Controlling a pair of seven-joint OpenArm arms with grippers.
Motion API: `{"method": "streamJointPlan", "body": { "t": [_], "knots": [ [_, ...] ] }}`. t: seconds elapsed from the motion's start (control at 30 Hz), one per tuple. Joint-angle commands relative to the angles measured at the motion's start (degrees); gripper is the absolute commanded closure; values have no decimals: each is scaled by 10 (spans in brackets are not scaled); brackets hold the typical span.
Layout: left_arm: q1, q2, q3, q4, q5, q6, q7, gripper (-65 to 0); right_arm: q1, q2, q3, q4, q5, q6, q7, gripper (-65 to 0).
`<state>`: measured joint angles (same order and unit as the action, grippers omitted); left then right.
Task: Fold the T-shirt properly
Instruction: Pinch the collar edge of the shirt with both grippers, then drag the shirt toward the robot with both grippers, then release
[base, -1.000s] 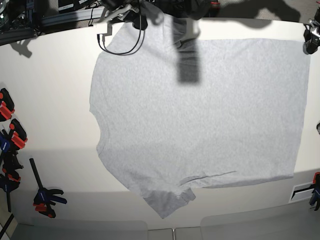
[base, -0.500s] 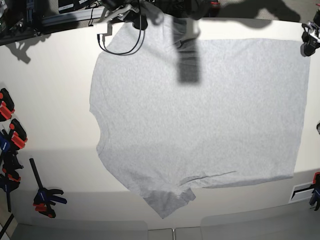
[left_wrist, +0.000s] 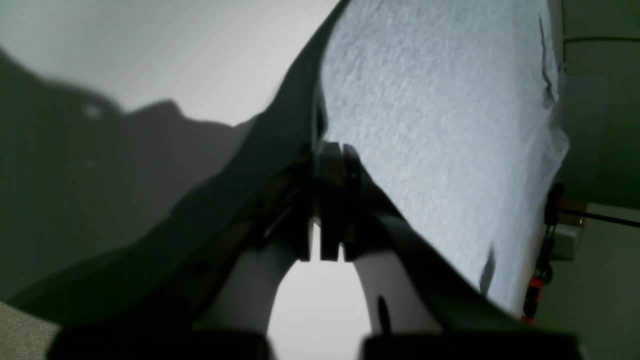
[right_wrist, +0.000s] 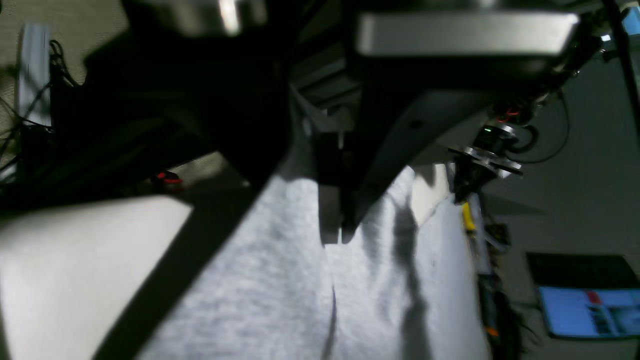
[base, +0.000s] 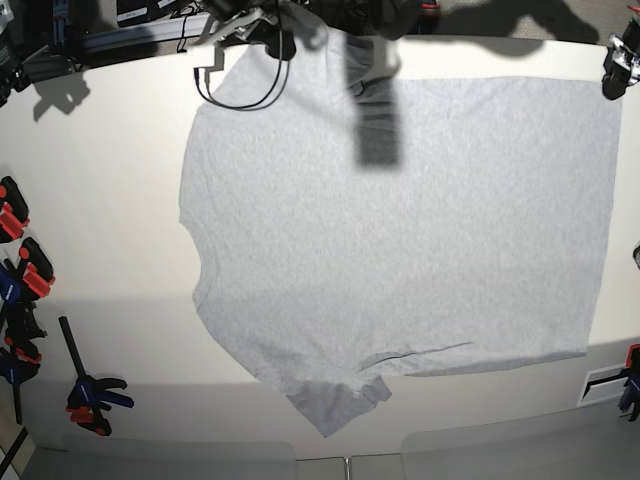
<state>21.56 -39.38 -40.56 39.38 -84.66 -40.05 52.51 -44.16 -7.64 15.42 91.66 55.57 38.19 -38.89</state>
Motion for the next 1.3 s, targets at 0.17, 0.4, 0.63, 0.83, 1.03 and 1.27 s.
{"method": "streamJointPlan", "body": {
  "t": [0.17,0.4,0.63,0.83,1.03,1.27],
  "knots": [
    [5,-15,-3,4,-3,1,17,0,-13,-3,-1,13,21,18,-12,0],
    [41,-21,-5,4,-3,1,19,0,-56,-3,-1,81,21,18,-12,0],
    [99,-21,-88,18,-3,1,32,0,-101,-3,-1,140,21,18,-13,0],
    [166,-21,-129,86,-3,1,32,0,-149,-3,-1,155,24,18,-12,0],
    [216,-12,-153,160,-3,1,32,0,-197,-3,-1,162,51,18,-19,0],
    [249,24,-165,218,-3,1,32,0,-244,-3,-1,183,80,18,-25,0]
  ]
}}
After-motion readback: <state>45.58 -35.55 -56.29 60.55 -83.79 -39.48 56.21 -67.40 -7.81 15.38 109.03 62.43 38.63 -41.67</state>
